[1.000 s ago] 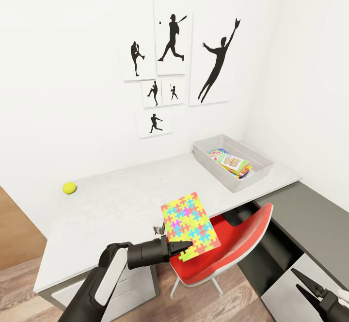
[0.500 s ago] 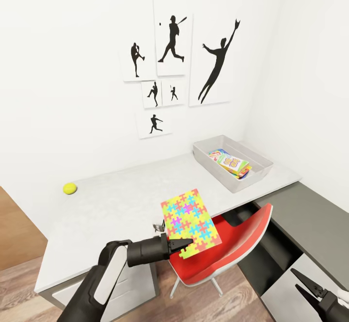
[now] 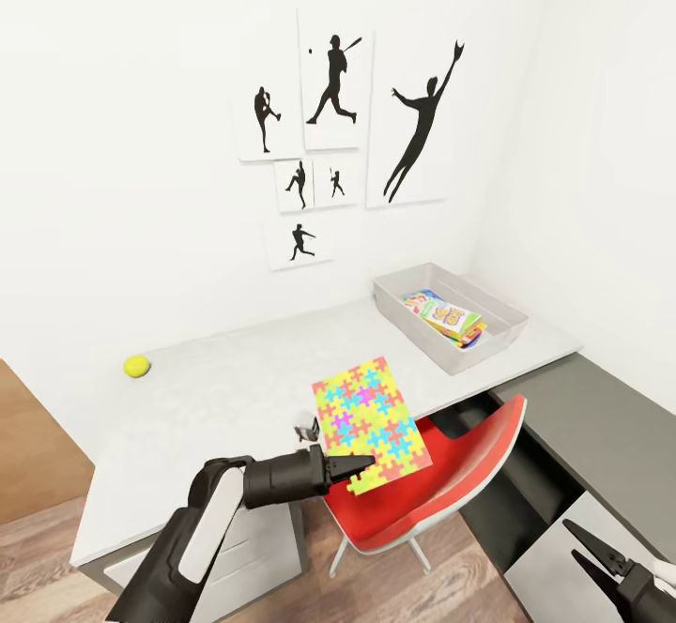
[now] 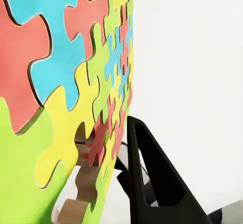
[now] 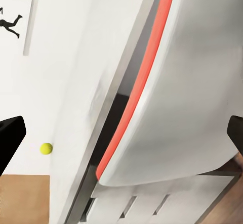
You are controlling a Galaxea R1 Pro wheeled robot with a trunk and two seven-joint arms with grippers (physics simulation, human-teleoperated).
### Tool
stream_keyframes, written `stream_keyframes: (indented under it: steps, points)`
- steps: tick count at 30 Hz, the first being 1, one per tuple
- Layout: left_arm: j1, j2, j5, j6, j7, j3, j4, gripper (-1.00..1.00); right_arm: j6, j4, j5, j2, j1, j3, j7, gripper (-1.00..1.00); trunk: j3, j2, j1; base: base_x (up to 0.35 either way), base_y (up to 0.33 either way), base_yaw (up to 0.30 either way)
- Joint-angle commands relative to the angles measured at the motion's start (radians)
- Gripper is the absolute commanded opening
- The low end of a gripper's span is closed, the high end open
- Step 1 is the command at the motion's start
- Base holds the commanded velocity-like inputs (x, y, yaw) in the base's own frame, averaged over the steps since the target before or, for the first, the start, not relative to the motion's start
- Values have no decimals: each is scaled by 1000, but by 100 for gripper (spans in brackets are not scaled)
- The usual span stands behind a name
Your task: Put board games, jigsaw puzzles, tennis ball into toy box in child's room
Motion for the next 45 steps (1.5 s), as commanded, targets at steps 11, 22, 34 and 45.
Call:
stream_keyframes:
  steps: [11,22,34,45]
  points:
    - [-9,22,-4,3,-6,-106,-2,-100,6,-2,-4,0,0,-2,-4,100,34,76,-42,0,0,0]
    - [-9,33,-3,3,-7,-110,-2,-100,7,-4,-4,1,0,0,-3,100,68,153,-84,-86,0,0]
    - [-9,51,-3,3,-7,-105,-2,-100,7,-1,-5,1,0,0,-6,100,115,237,-130,-18,0,-128]
    - [-10,75,-2,3,-7,-104,-2,-100,5,-2,-4,1,0,1,-10,100,161,314,-172,-2,0,-207]
